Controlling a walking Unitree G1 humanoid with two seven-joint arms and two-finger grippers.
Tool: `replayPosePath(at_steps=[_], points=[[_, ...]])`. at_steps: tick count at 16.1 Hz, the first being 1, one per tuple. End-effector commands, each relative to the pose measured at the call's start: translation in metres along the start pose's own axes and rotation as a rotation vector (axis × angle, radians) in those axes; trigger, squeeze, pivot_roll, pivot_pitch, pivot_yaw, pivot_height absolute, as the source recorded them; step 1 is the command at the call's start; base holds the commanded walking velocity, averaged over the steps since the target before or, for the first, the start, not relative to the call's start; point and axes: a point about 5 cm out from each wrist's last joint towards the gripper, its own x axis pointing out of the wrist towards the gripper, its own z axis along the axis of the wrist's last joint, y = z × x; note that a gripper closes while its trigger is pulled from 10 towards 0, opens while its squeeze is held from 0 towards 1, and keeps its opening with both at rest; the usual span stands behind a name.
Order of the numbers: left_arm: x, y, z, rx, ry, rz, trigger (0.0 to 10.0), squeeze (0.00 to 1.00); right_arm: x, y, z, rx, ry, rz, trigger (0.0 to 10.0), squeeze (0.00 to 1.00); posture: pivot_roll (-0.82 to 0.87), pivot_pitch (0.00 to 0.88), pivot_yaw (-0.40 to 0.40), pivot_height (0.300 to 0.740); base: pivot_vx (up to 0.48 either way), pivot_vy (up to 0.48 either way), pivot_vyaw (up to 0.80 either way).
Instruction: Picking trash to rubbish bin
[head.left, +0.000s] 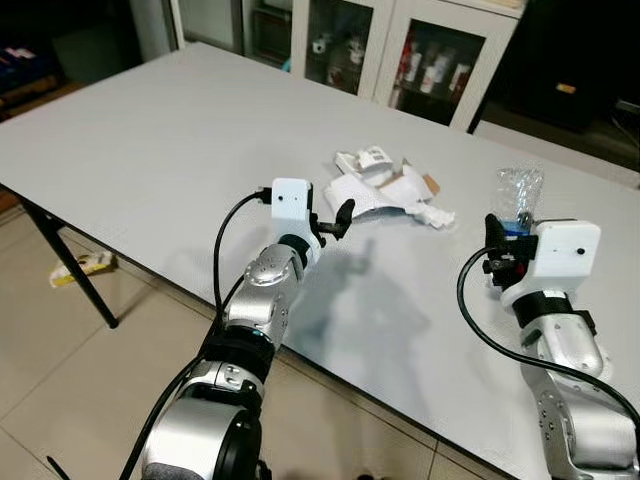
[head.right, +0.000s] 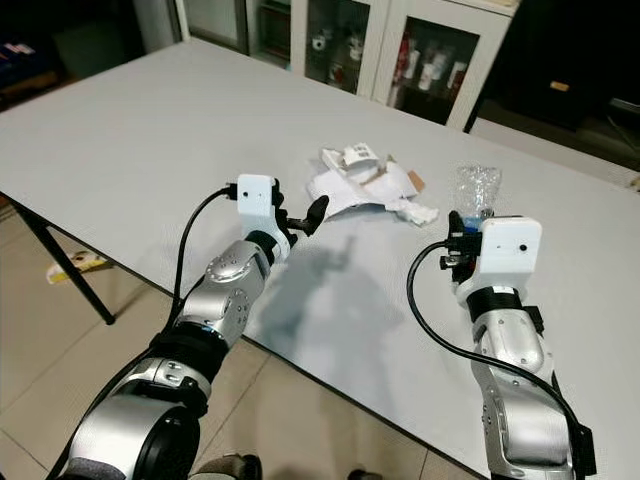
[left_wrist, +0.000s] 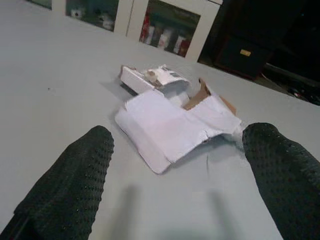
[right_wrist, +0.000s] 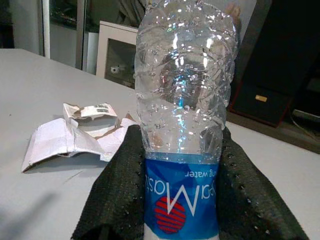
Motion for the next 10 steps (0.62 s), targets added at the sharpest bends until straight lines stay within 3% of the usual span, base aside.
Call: replayPosePath(at_steps=[1, 4, 9, 10], points=[[0.001, -0.005, -0.004, -0.016, 0.018, -0.003, 10.0, 0.0, -0.001, -0.003, 0.004, -0.023, -0.002, -0.01, 10.0, 0.0, 0.08, 0.121, -0.084, 0.74, 0.0, 0.0, 0.0], [0.003, -0.009, -0.013, -0.093, 0.068, 0.009, 10.0, 0.0, -0.005, -0.003, 0.008, -0.033, -0.006, -0.015, 10.0, 0.0, 0.05, 0.137, -0.084, 0.74, 0.0, 0.0, 0.0], [0.009, -0.026, -0.01, -0.156, 0.062, -0.022, 10.0, 0.0, -0.013, -0.004, 0.015, -0.066, -0.007, -0.026, 10.0, 0.0, 0.0, 0.158, -0.087, 0.74, 0.0, 0.0, 0.0], [0.011, -0.03, -0.011, -0.222, 0.079, -0.018, 10.0, 0.0, -0.014, -0.004, 0.015, -0.069, -0.005, -0.029, 10.0, 0.0, -0.01, 0.158, -0.088, 0.74, 0.0, 0.0, 0.0]])
